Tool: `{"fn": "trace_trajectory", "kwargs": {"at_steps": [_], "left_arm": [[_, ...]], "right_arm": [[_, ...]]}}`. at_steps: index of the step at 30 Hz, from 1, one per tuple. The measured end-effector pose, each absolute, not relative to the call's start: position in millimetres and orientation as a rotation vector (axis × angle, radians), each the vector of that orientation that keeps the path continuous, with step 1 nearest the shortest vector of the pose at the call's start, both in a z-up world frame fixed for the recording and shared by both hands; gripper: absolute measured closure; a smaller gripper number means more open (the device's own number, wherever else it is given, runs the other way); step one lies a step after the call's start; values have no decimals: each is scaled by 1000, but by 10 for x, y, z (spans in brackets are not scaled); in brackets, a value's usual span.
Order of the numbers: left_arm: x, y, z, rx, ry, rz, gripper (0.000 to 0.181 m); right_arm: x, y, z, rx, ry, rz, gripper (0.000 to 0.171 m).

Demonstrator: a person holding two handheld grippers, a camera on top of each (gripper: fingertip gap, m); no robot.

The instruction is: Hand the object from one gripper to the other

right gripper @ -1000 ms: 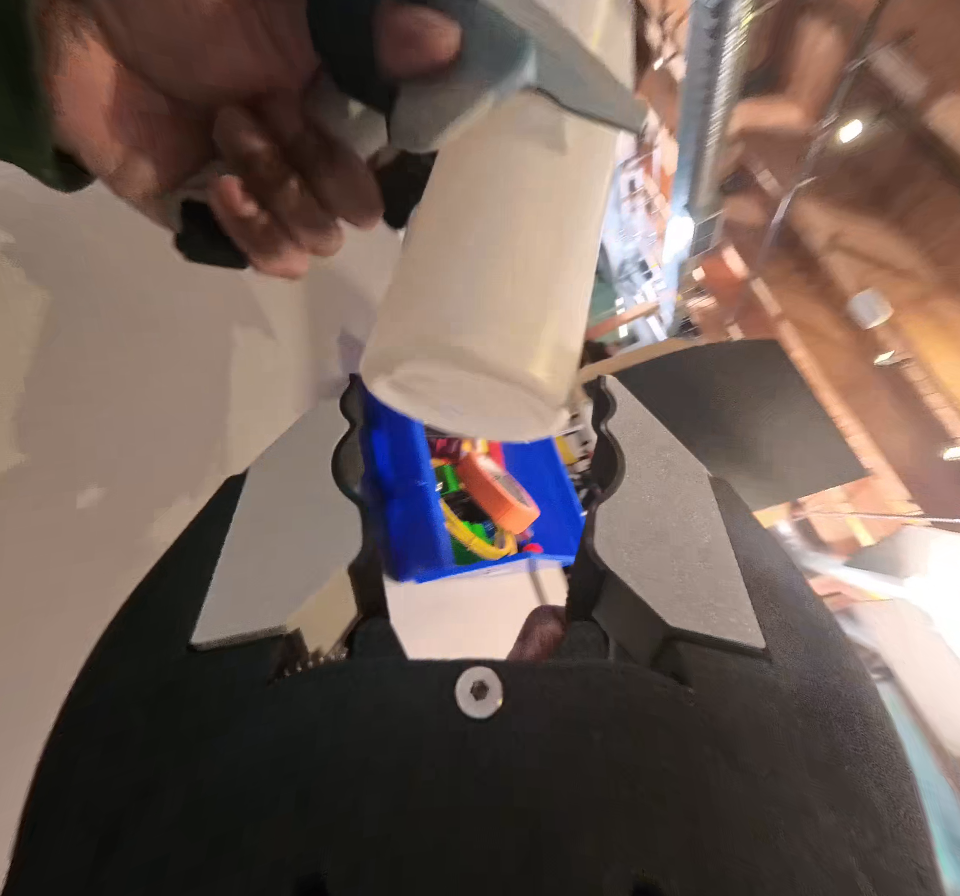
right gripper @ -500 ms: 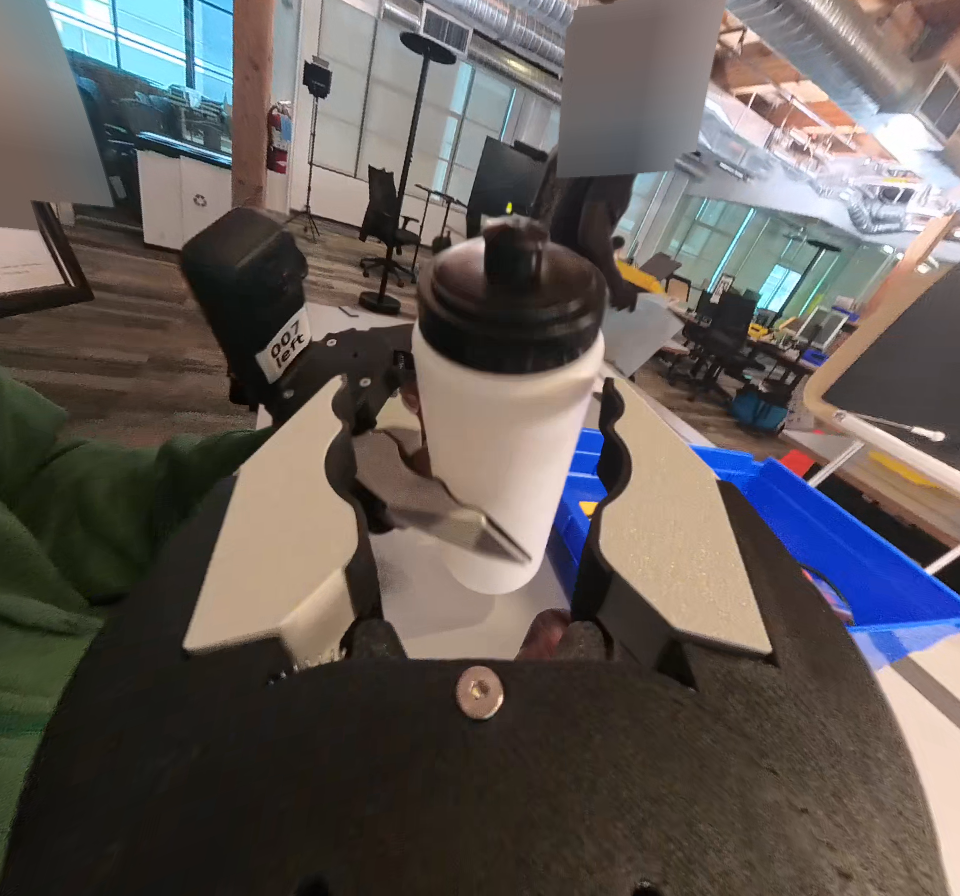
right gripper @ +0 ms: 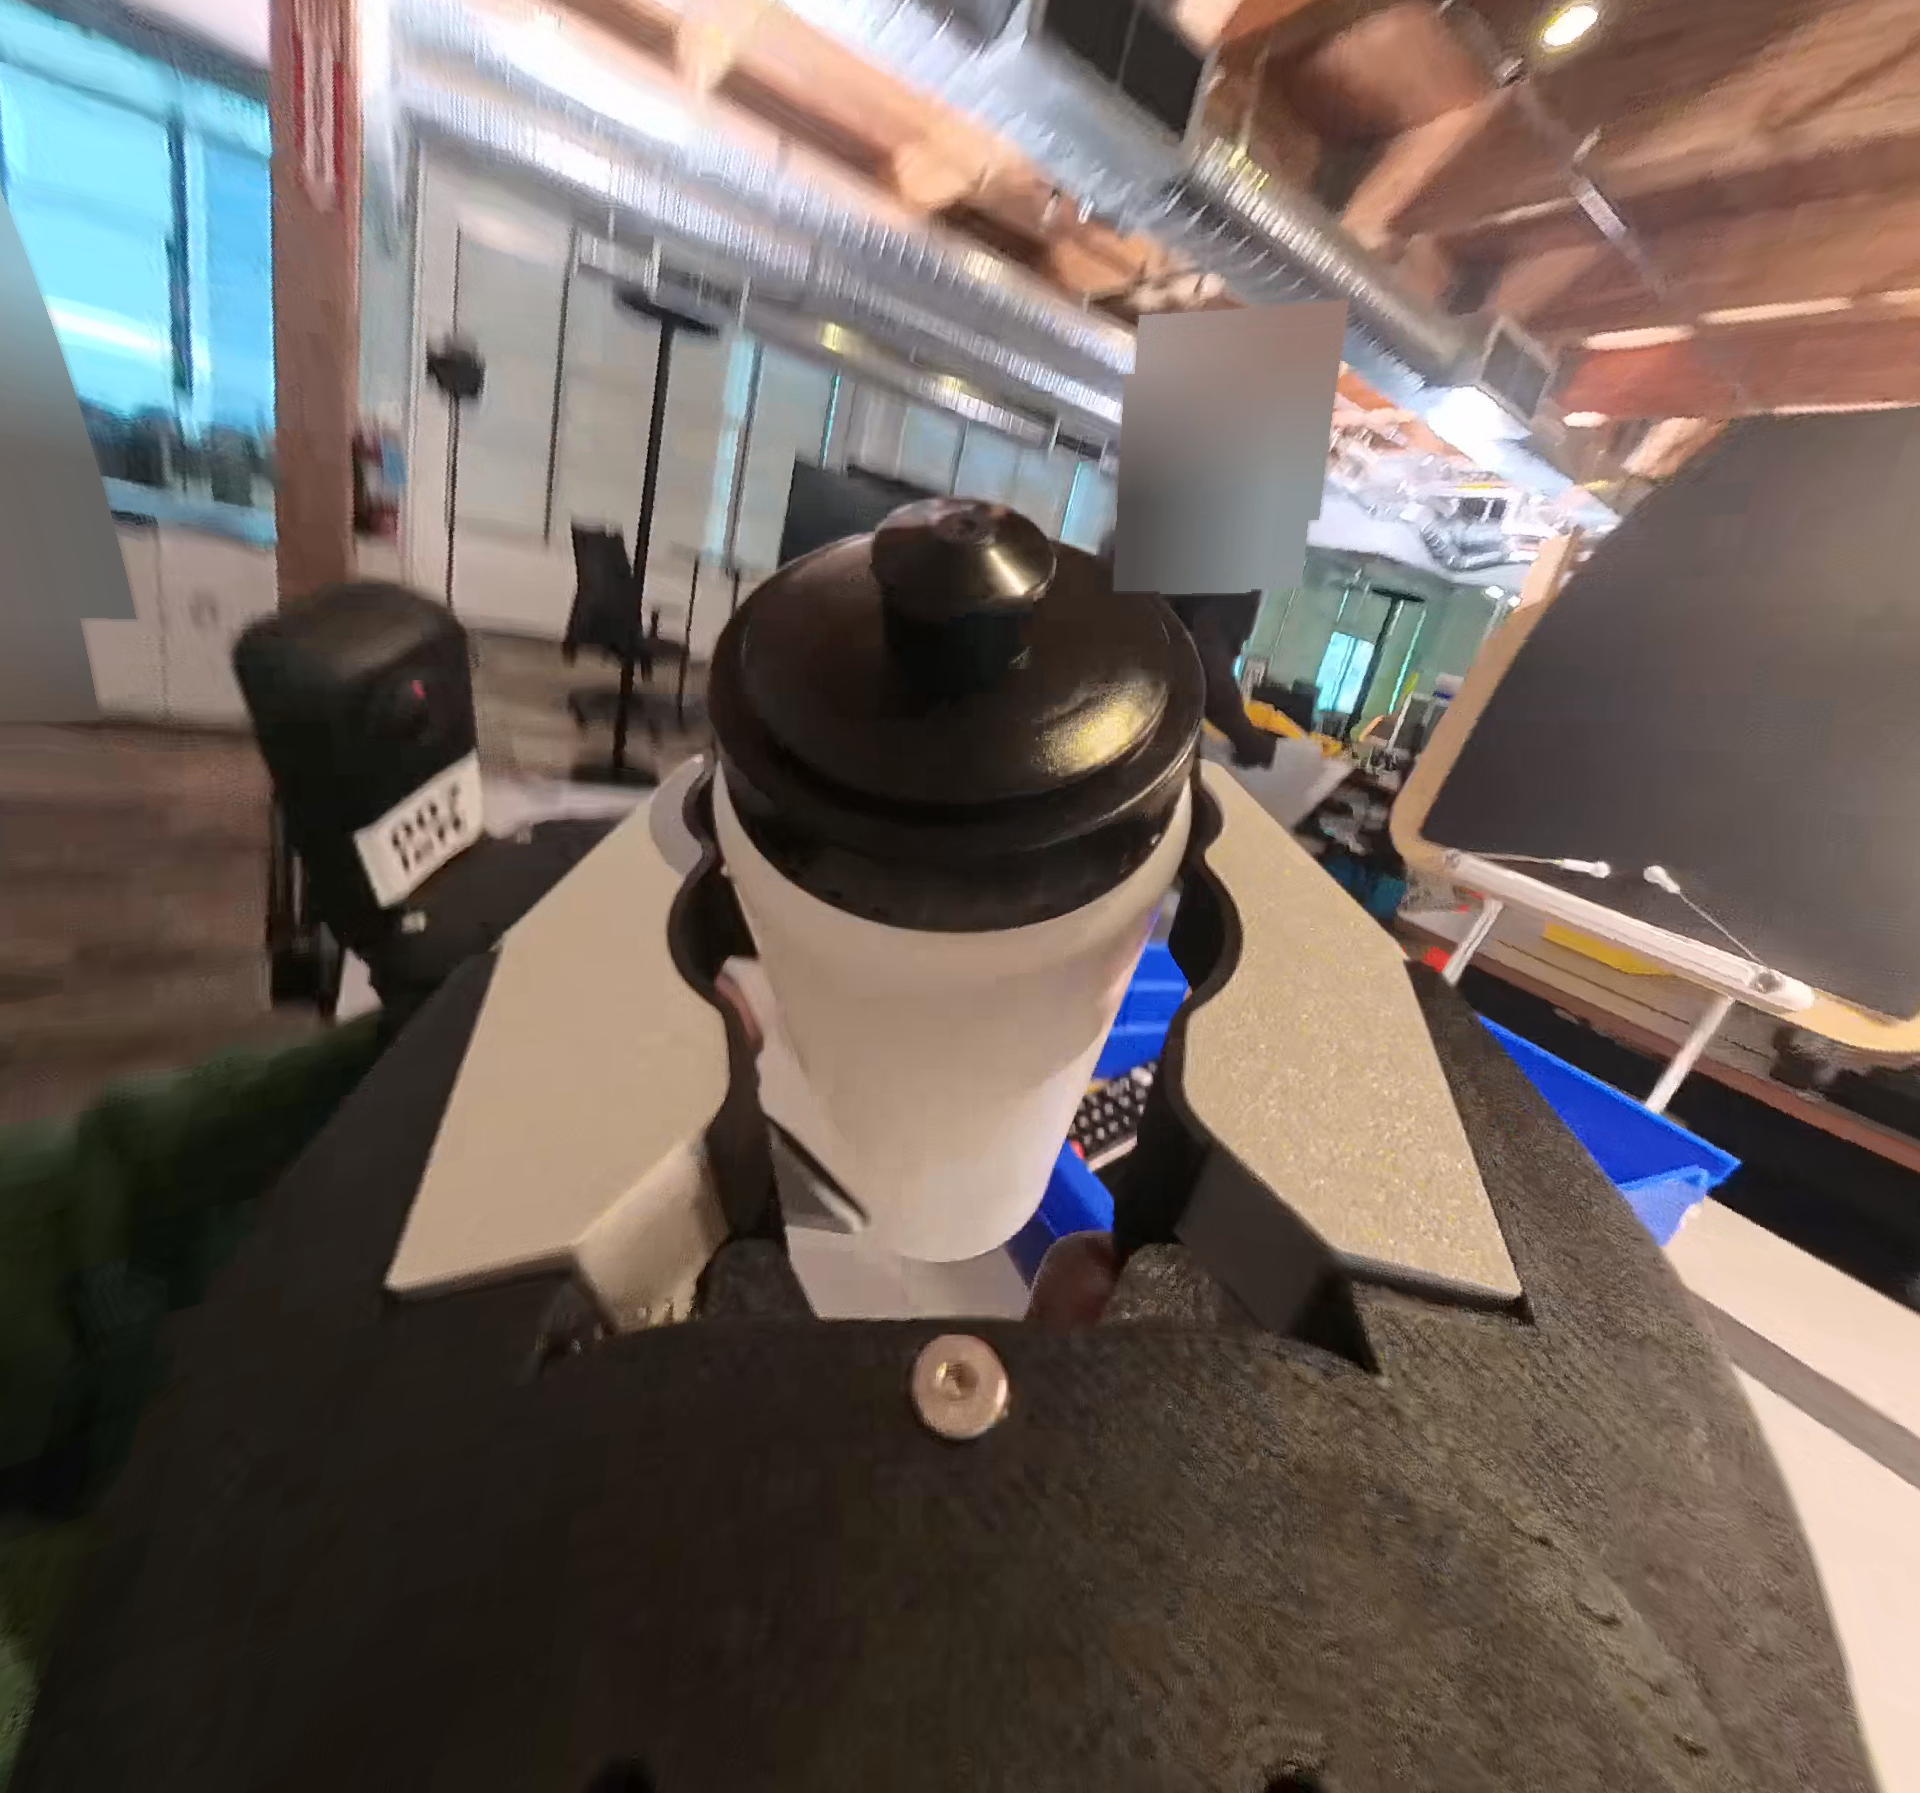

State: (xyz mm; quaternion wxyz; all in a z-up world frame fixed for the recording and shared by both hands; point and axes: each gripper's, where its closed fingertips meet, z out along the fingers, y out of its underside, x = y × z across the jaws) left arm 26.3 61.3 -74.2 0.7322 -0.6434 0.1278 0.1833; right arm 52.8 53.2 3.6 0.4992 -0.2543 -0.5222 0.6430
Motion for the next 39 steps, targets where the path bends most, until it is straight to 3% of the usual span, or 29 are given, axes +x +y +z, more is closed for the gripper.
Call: {"fn": "trace_trajectory", "kwargs": {"at_steps": [7, 13, 27, 39], "left_arm": [[269, 480, -464, -1271, 71, -117, 63], [324, 465, -470, -1269, 63, -285, 59], [871, 633, -1069, -1604, 240, -556, 57], [913, 697, -894, -1471, 114, -807, 66]], "right_arm": [[816, 1038, 374, -673, -890, 2081, 83], [805, 1012, 384, -672, -812, 2264, 83], [753, 957, 395, -710, -733, 2299, 84], [752, 1166, 374, -758, -580, 2296, 83]]}}
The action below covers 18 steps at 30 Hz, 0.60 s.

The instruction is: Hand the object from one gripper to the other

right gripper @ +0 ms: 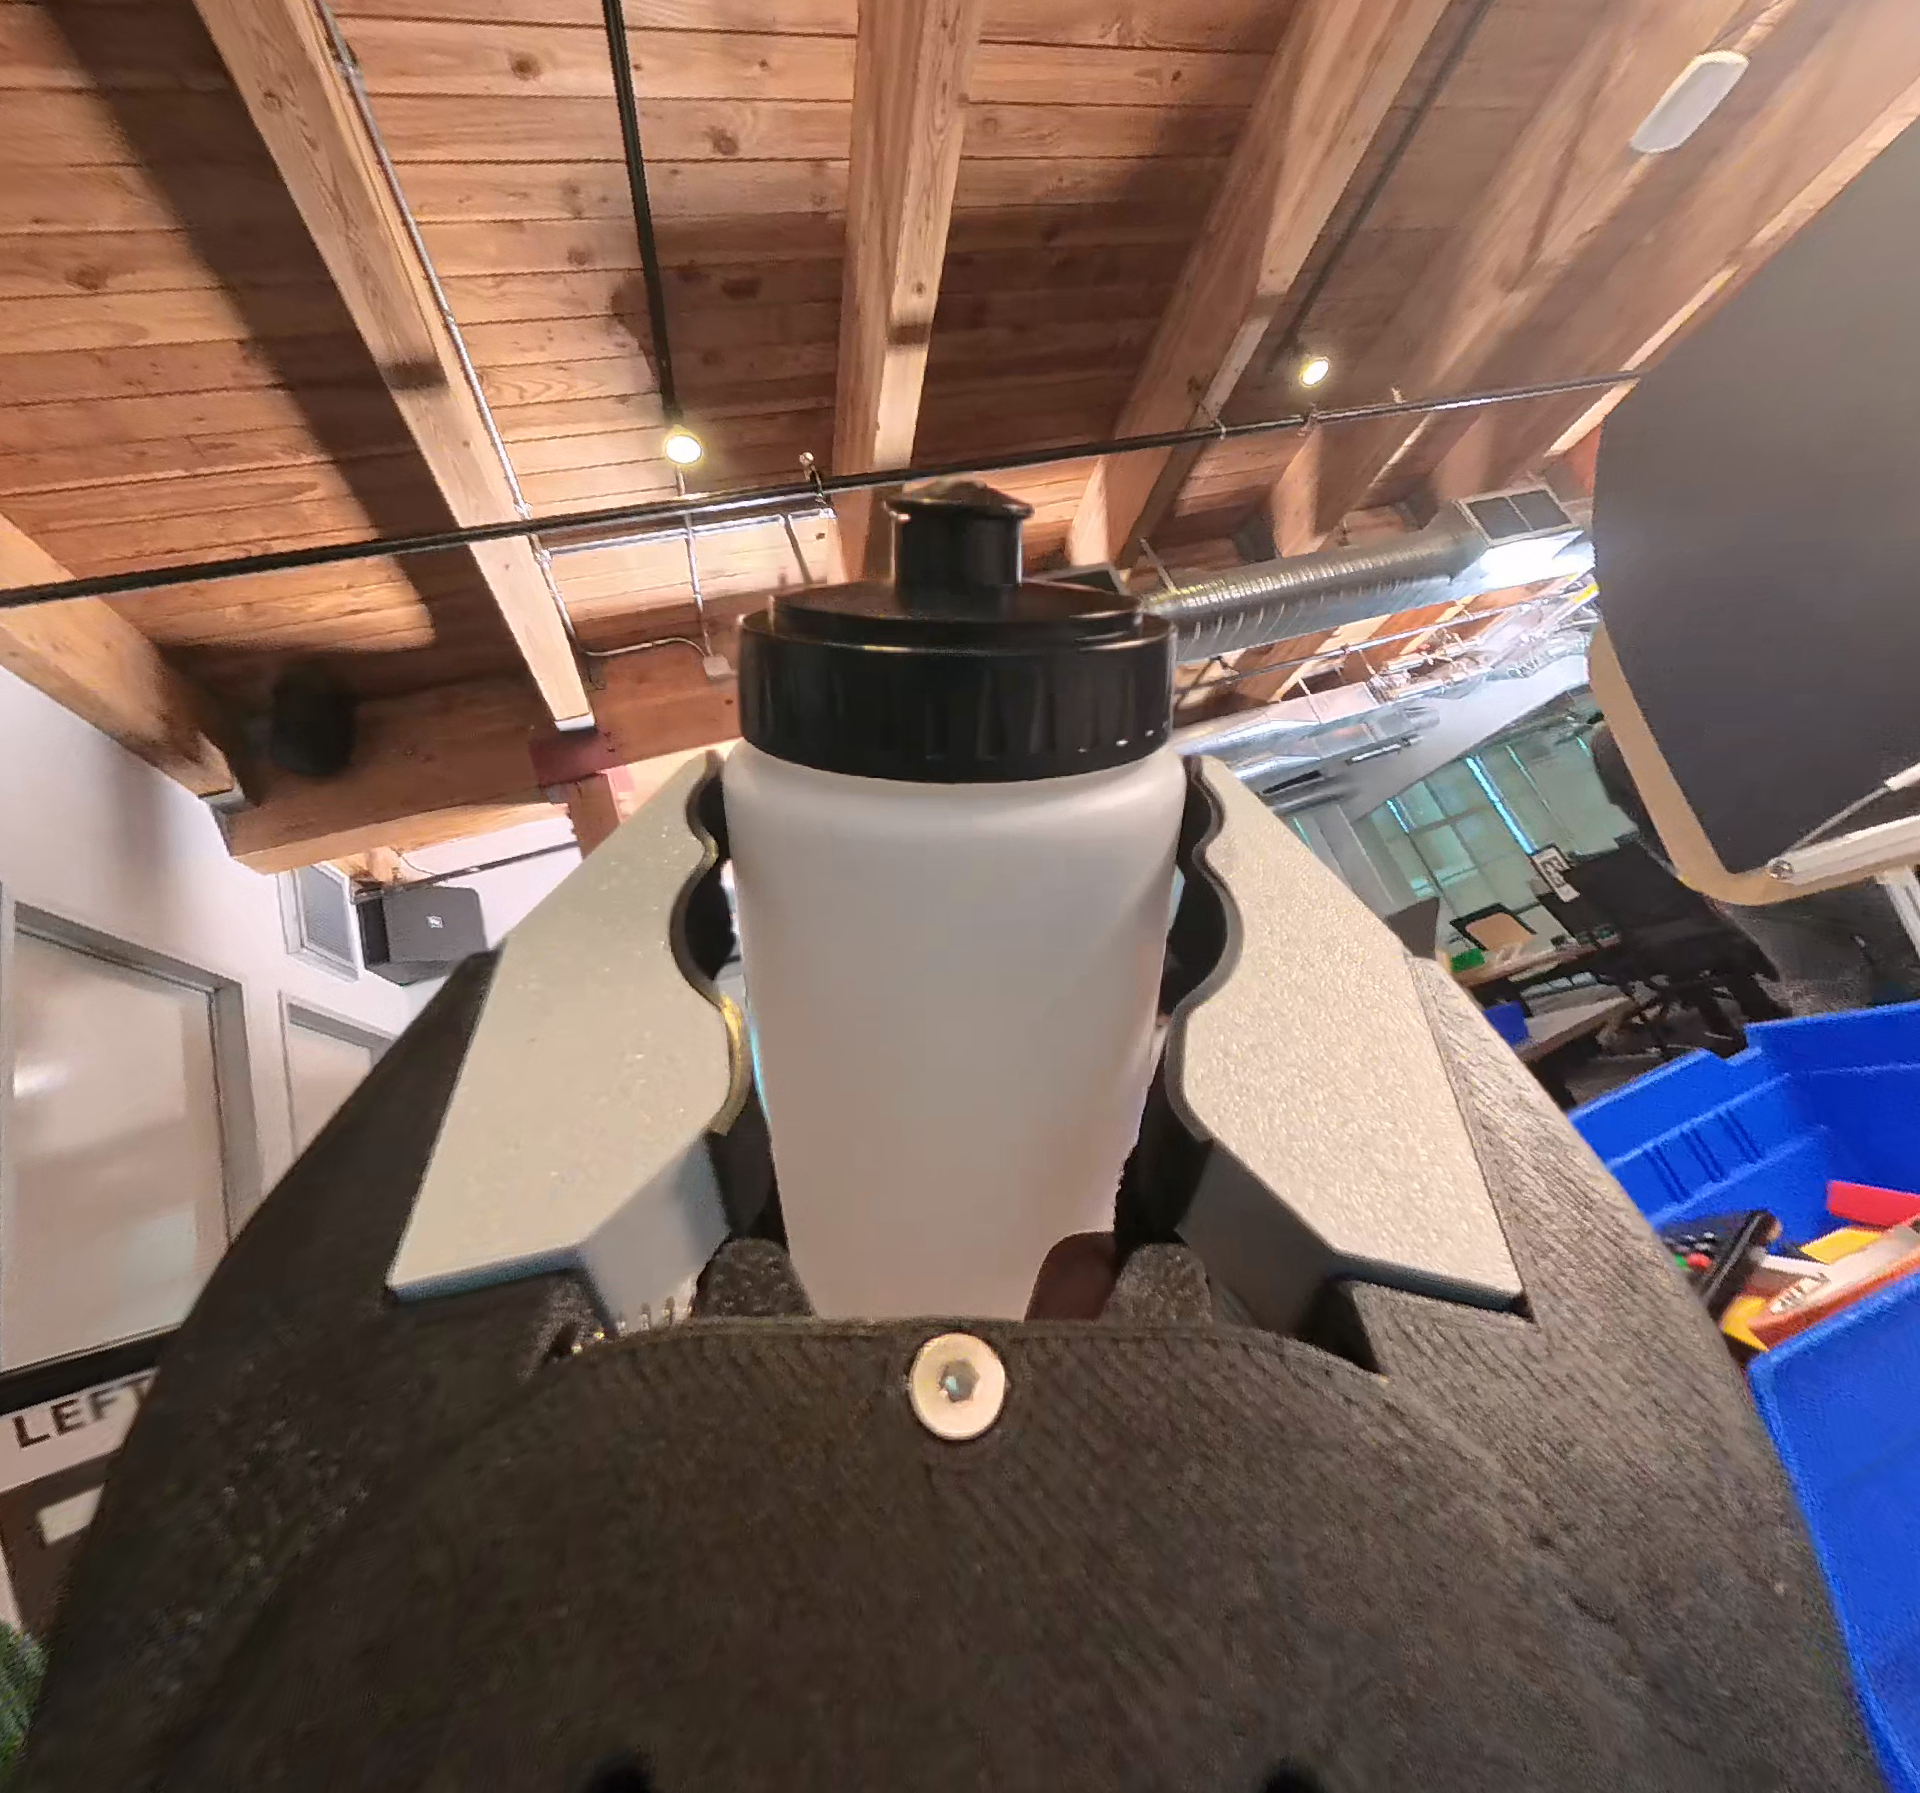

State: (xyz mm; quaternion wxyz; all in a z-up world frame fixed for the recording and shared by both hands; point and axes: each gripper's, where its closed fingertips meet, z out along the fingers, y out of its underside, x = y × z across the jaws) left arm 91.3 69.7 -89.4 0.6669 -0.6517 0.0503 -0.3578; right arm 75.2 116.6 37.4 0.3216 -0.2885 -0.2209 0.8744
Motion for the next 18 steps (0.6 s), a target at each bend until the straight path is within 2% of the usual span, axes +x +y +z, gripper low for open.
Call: {"fn": "trace_trajectory", "kwargs": {"at_steps": [8, 18], "left_arm": [[498, 497, -597, -1274, -15, -861, 75], [345, 265, -592, -1334, 60, -808, 76]], "right_arm": [[616, 1014, 239, -826, -933, 2132, 81], [689, 795, -124, -727, -1429, 1837, 76]]}}
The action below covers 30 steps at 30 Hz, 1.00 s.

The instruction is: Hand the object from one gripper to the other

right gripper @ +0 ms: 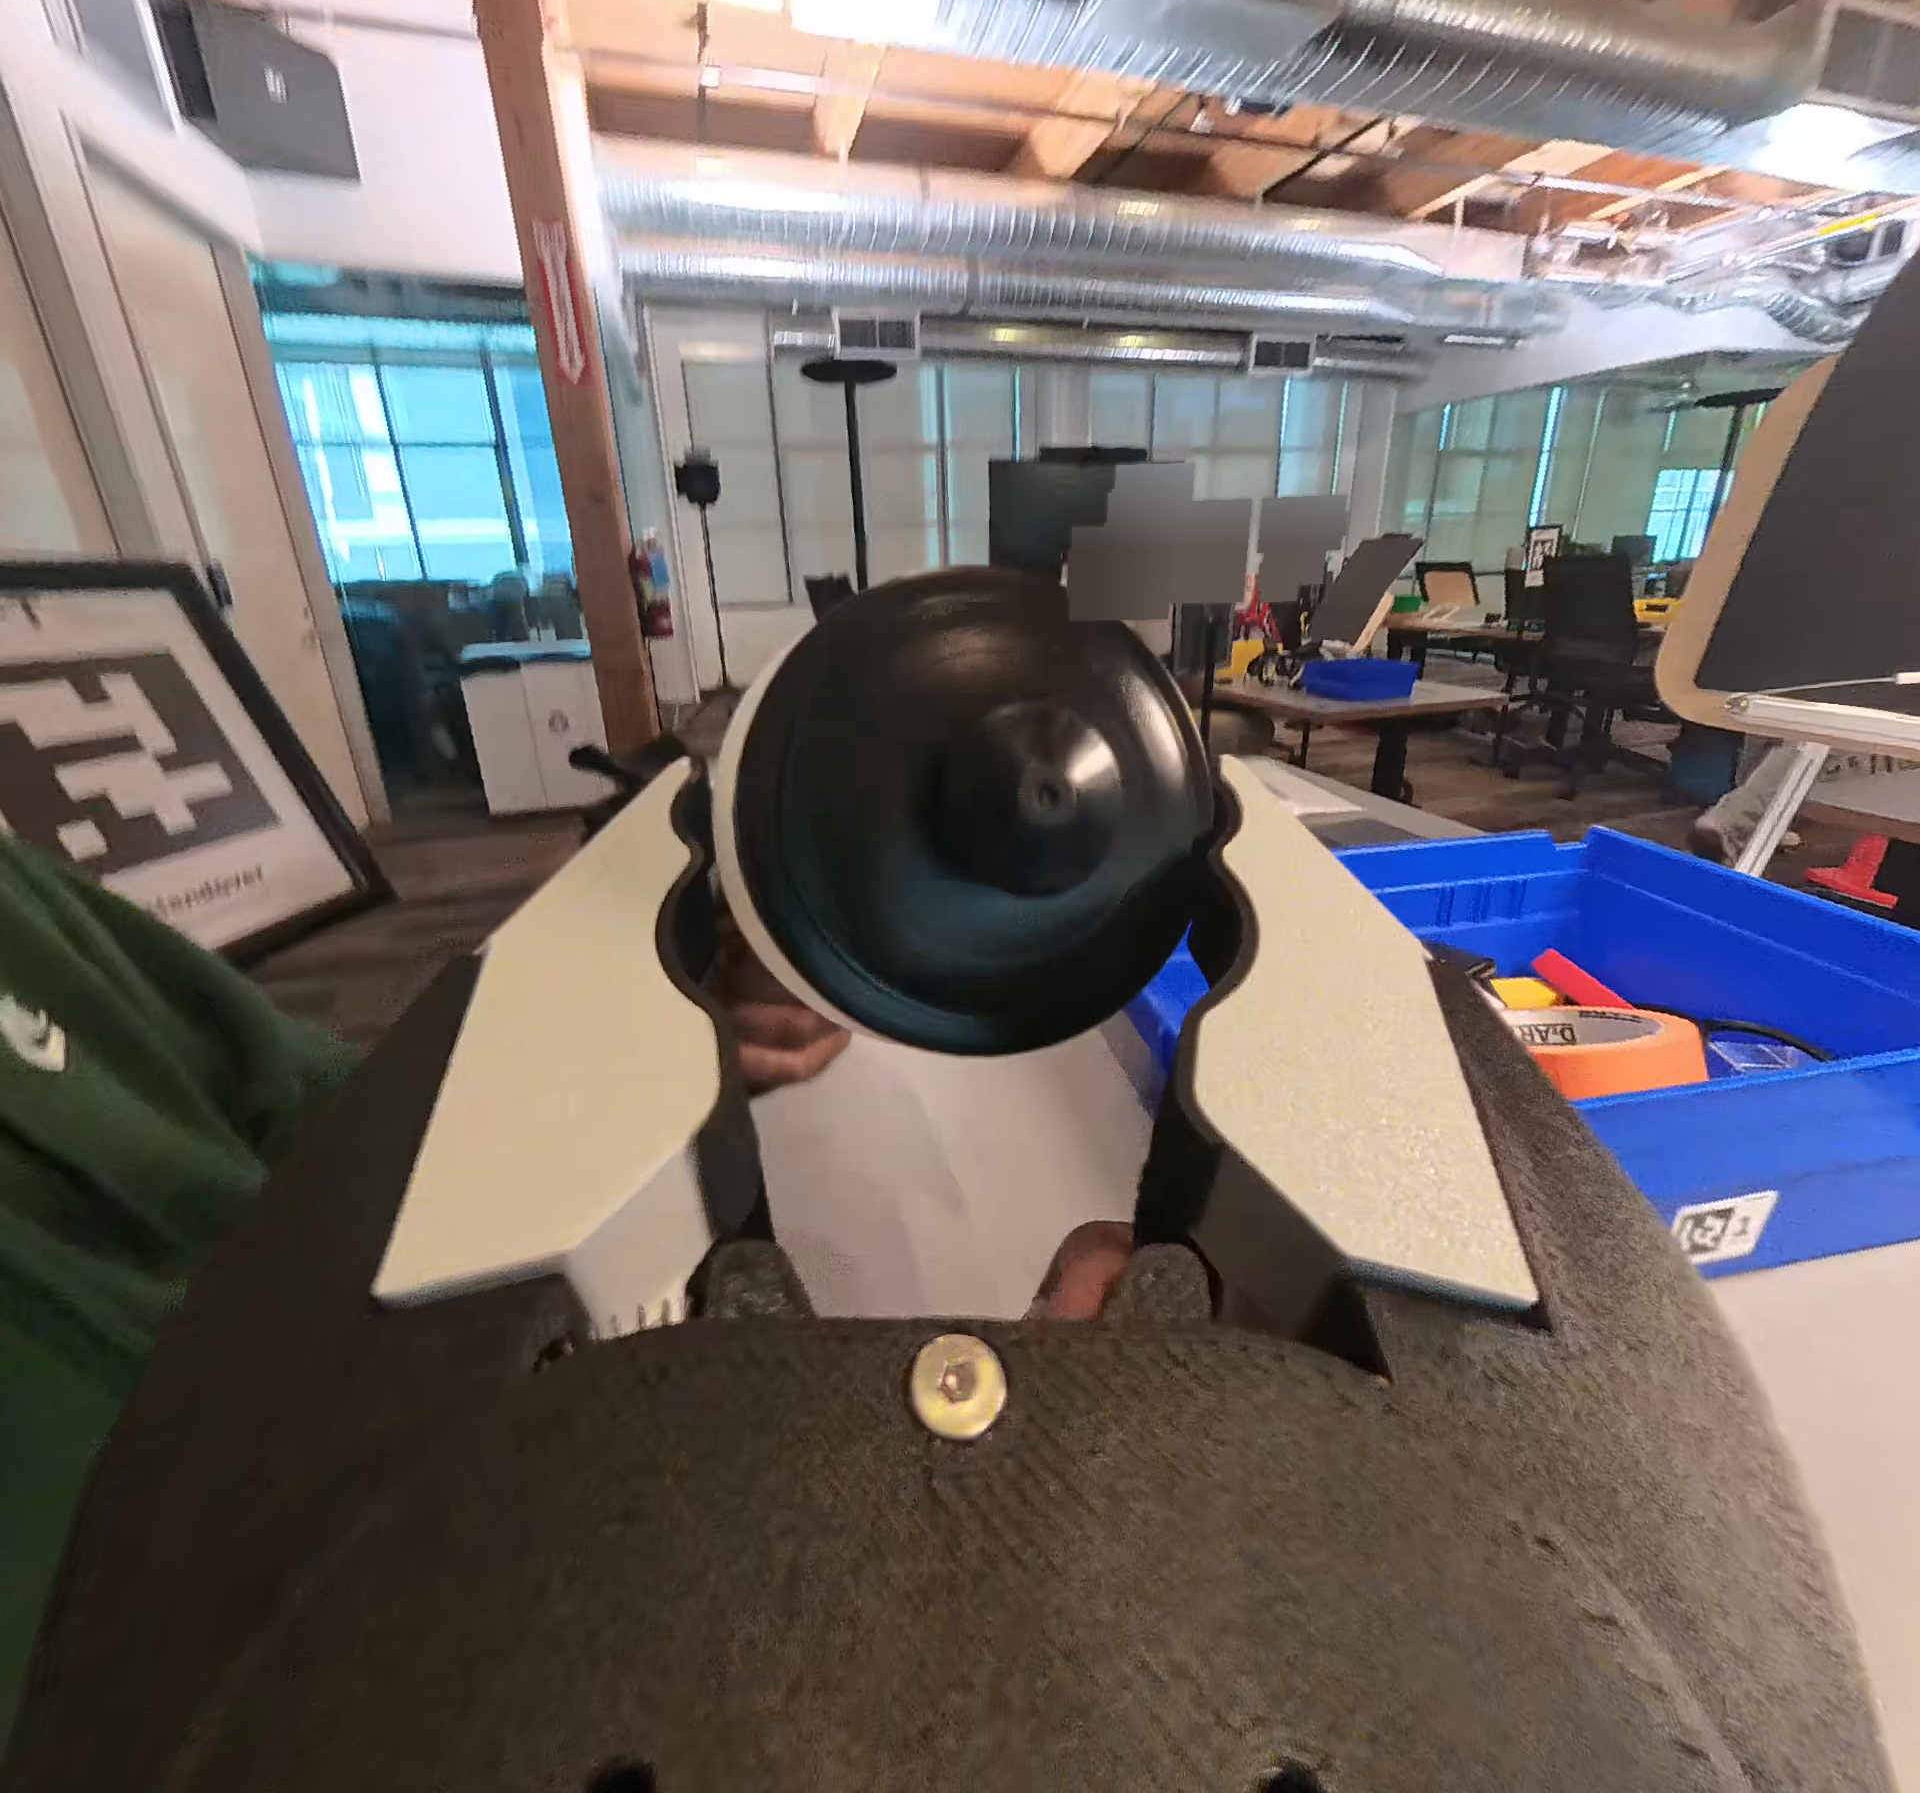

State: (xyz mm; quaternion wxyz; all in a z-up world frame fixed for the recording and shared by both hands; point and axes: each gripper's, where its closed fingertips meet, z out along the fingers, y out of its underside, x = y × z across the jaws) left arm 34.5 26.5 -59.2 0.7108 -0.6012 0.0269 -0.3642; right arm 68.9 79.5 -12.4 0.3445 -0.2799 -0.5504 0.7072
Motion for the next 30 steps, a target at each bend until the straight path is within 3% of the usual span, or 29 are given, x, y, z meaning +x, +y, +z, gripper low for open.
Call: {"fn": "trace_trajectory", "kwargs": {"at_steps": [16, 30], "left_arm": [[310, 36, -613, -1371, 147, -798, 76], [323, 29, -505, -1297, 121, -844, 68]], "right_arm": [[741, 549, -498, -600, -1714, 1503, 76], [977, 257, -157, -149, -1484, 1253, 79]]}}
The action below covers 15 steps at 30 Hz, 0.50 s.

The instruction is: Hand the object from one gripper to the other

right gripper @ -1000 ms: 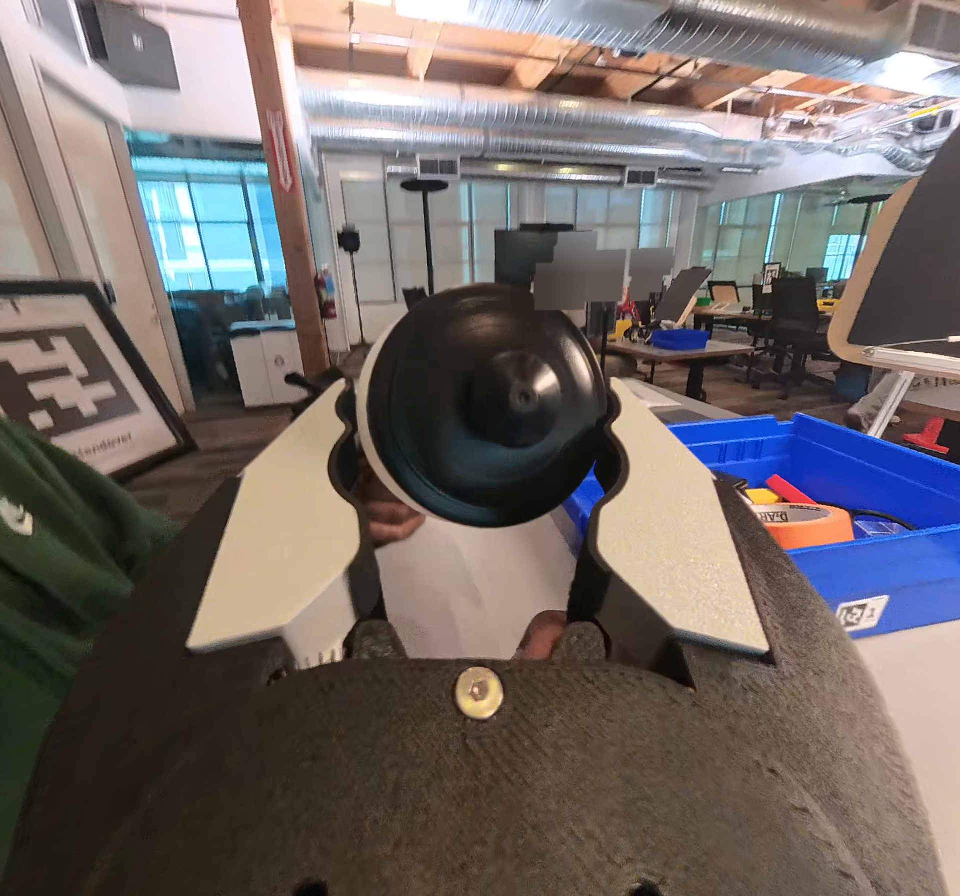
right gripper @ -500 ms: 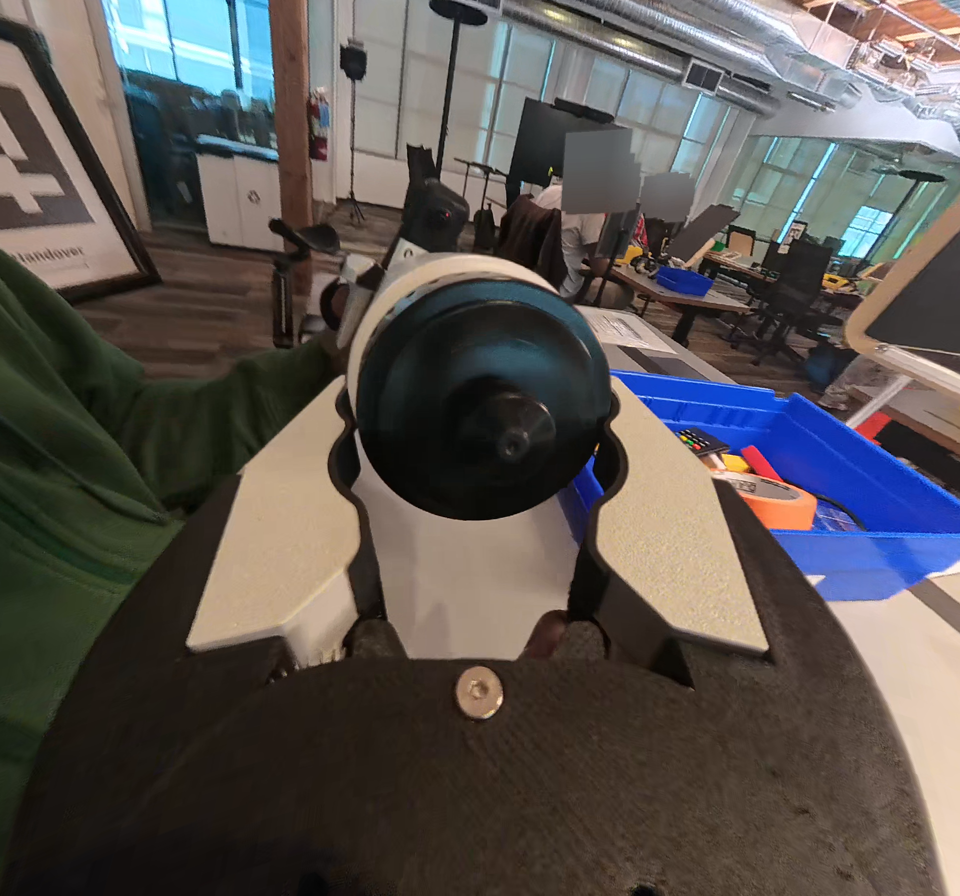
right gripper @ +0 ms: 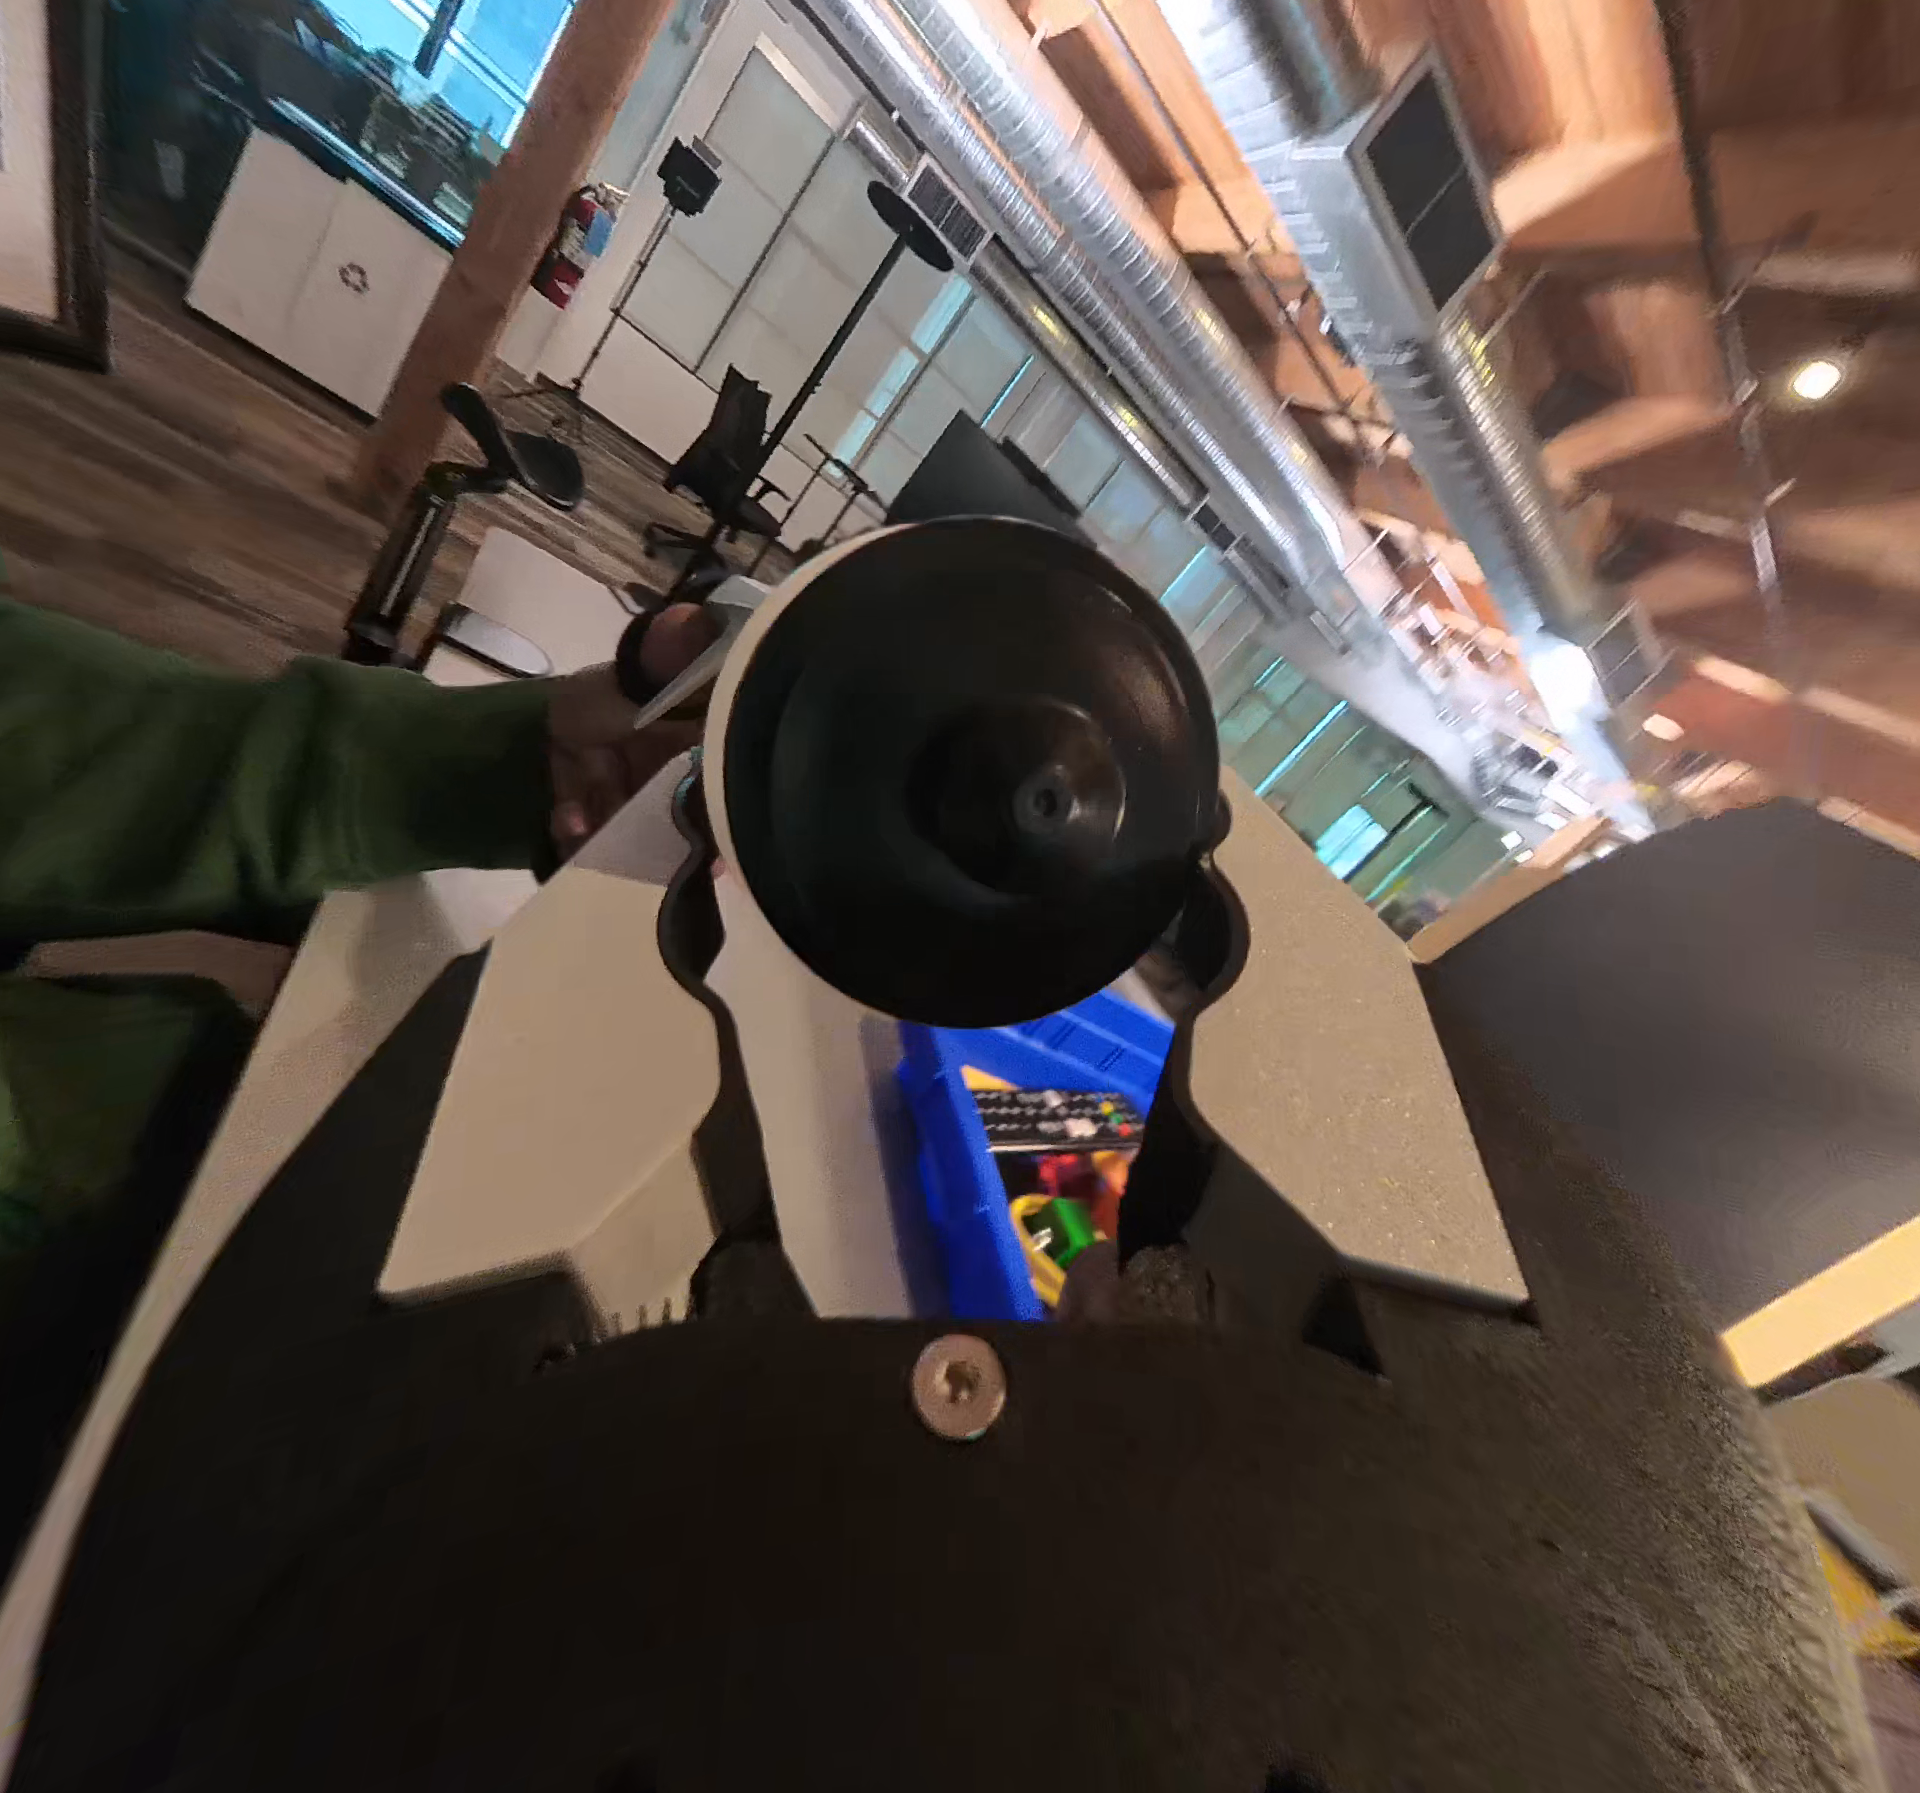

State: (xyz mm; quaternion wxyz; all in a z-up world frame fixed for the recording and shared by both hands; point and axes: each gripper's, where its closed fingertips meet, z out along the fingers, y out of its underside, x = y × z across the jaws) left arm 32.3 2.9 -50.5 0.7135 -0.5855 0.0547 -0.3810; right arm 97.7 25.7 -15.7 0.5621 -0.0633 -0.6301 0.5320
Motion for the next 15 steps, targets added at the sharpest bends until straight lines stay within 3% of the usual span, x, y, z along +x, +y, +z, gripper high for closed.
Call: {"fn": "trace_trajectory", "kwargs": {"at_steps": [15], "left_arm": [[237, 221, -458, -1182, -86, -1103, 64]], "right_arm": [[1115, -33, -45, 53, -1366, 1005, 81]]}}
